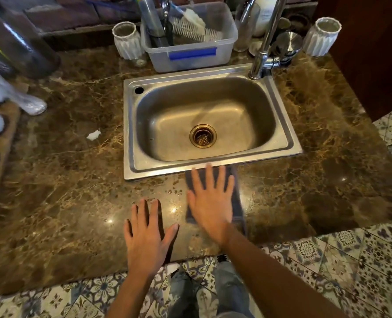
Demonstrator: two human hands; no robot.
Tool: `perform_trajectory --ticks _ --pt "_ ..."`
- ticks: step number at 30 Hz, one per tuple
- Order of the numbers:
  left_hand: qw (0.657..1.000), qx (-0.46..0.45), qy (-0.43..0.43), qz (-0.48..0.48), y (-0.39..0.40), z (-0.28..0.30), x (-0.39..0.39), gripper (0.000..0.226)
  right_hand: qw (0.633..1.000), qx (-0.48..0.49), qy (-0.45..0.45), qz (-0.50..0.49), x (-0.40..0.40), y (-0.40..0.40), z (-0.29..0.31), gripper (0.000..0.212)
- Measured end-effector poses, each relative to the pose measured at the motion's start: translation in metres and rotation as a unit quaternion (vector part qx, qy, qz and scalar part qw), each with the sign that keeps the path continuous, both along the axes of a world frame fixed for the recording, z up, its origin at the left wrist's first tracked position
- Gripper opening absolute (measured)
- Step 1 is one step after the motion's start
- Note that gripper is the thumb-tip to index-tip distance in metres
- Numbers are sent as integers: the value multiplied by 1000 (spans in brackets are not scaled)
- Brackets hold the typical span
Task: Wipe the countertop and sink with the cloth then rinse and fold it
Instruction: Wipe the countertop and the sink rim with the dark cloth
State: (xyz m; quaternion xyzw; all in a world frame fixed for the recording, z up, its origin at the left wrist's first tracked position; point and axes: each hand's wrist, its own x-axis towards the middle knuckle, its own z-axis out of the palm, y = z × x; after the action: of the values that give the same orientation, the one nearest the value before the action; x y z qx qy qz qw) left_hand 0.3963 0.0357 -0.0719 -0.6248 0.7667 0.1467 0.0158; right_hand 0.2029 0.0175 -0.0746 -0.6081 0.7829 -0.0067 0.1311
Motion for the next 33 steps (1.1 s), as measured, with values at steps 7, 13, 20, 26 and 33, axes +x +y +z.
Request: perform_trajectory --ticks 7,13,20,26,33 --pt "998 11 -31 -47 -3 -12 46 80 986 5 7 165 5 19 -6 56" --pt "999 19 13 -48 -4 -19 52 77 988 18 64 -142 -72 34 -4 61" --pt "990 49 129 -18 -5 -10 59 84 996 7 58 -62 50 -11 -7 61" --pt "963 56 263 23 -7 -5 66 75 982 19 26 187 103 30 -11 58" --pt "995 -9 86 42 -20 2 135 74 992 59 63 -96 -30 114 2 58"
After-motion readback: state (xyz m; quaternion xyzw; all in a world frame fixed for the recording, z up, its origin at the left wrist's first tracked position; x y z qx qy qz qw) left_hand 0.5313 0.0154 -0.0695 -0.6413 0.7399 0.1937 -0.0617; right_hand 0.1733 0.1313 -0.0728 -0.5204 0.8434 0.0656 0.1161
